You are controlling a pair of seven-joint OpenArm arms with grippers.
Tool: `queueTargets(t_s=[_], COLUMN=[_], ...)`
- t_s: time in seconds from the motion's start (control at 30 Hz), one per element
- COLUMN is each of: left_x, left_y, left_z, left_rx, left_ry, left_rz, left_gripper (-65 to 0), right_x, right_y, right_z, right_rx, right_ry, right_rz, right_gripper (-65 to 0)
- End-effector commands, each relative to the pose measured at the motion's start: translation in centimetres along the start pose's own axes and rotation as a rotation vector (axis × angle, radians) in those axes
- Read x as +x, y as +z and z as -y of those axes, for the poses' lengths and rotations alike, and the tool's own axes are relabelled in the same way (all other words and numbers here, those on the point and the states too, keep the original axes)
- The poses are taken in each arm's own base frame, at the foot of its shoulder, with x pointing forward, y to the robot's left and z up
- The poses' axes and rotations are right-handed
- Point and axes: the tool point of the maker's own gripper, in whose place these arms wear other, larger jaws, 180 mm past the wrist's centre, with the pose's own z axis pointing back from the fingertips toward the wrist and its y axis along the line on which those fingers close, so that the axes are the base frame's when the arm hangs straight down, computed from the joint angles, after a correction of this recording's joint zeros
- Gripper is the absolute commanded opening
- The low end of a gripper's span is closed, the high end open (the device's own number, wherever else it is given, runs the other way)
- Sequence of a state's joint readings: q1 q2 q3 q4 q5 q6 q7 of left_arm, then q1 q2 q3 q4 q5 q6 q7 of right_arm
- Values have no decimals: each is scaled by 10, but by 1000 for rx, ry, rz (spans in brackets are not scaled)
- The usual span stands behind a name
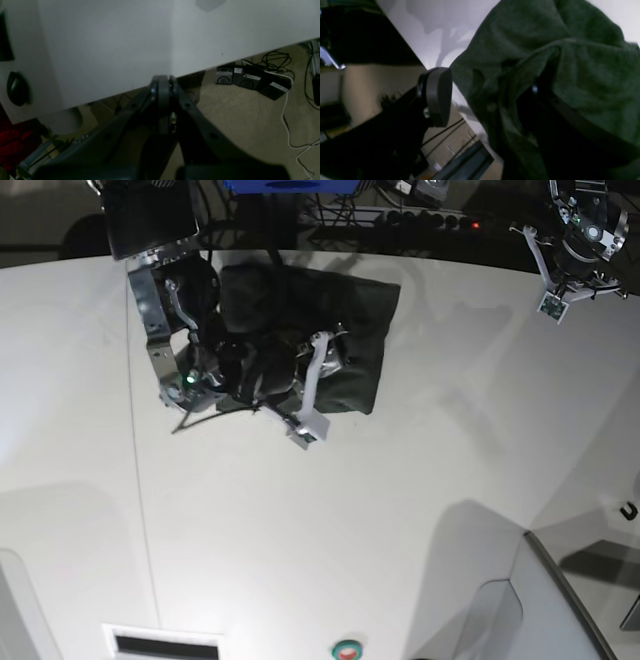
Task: Layout the t-shirt on the table in an organized manner, then fold the t-shirt properly
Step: 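Fold the shirt end with the right gripper over the stack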
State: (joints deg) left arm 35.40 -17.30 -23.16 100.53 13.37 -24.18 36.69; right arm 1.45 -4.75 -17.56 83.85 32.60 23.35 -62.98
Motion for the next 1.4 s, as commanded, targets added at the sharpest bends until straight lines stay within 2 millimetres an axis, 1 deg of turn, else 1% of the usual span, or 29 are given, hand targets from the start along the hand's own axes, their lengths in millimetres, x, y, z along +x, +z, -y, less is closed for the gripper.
queueTargets(t_s=[0.0, 0.17, 0.27, 0.33, 0.37, 0.43, 0.5, 0.57, 0.6, 0.63, 0.7, 0.77, 0.83, 0.9, 1.0, 1.07, 1.13, 1.17, 1.27, 1.37], left_x=[2, 3, 2, 1, 1, 0, 0, -2, -7, -15, -36, -52, -66, -76, -84, -82, -76, -74, -72, -72], left_y=[2, 3, 2, 2, 2, 2, 2, 3, 4, 5, 4, 4, 3, 1, -1, -2, -4, -5, -5, -6], left_z=[-8, -8, -8, -9, -8, -9, -9, -13, -19, -30, -50, -64, -73, -75, -71, -70, -71, -73, -73, -67], left_rx=[23, 23, 24, 25, 24, 24, 24, 32, 47, 71, 114, 147, 168, 173, 162, 159, 162, 165, 167, 159], left_ry=[-9, -8, -10, -11, -10, -9, -9, -9, 7, 31, 86, 131, 167, 189, 199, 198, 202, 209, 210, 222], left_rz=[8, 10, 6, 5, 4, 1, 2, -2, -8, -25, -62, -58, -57, -67, -86, -81, -69, -64, -58, -57], left_gripper=[-650, -650, -650, -650, -650, -650, -650, -650, -650, -650, -650, -650, -650, -650, -650, -650, -650, -650, -650, -650], right_x=[19, 29, 26, 25, 28, 40, 57, 66, 70, 67, 58, 39, 22, 10, -1, -5, -7, -10, -6, -11], right_y=[-1, -15, -32, -37, -37, -32, -18, 7, 20, 32, 56, 70, 78, 80, 76, 71, 61, 55, 47, 42], right_z=[-16, -44, -52, -57, -61, -69, -75, -64, -58, -50, -29, -10, 13, 26, 27, 25, 24, 26, 32, 39], right_rx=[35, 58, 62, 61, 60, 59, 36, -31, -62, -95, -159, -200, -244, -270, -262, -241, -221, -215, -211, -218], right_ry=[23, 84, 111, 151, 179, 224, 221, 200, 186, 166, 122, 71, 11, -13, -15, 15, 22, 13, 10, -10], right_rz=[39, -8, -77, -111, -113, -84, -24, 32, 61, 84, 119, 124, 134, 141, 145, 135, 118, 103, 102, 89], right_gripper=[-291, -291, -291, -291, -291, -291, -291, -291, -291, -291, -291, -293, -293, -293, -290, -290, -290, -290, -290, -290])
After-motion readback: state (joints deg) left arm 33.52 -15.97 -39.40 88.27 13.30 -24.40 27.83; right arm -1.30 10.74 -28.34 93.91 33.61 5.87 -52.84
